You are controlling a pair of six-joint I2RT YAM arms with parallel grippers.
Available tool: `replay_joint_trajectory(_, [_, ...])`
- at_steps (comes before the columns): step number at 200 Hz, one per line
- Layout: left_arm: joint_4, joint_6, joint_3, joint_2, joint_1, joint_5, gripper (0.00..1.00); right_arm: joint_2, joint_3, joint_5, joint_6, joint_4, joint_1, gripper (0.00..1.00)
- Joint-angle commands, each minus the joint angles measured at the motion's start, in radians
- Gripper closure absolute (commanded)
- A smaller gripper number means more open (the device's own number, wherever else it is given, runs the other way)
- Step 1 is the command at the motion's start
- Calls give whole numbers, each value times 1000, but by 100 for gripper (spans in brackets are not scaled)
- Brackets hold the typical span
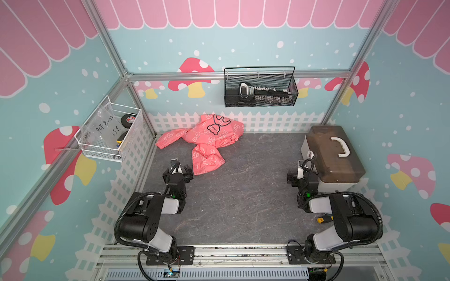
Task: Unzip the jacket
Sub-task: Pick up the jacket from the center of the board.
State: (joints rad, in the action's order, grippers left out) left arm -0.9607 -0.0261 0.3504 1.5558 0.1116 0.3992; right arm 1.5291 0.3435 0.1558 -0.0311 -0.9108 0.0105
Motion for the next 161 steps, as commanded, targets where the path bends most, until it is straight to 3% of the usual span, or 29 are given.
replay_joint_trajectory(1, [7,-2,17,-9,-8,-13,1,-3,17,-10,-1,-5,0,1])
replay_joint_trajectory(161, [11,9,17,-22,-4,-17,0,-34,19,20,-6,3,6,1])
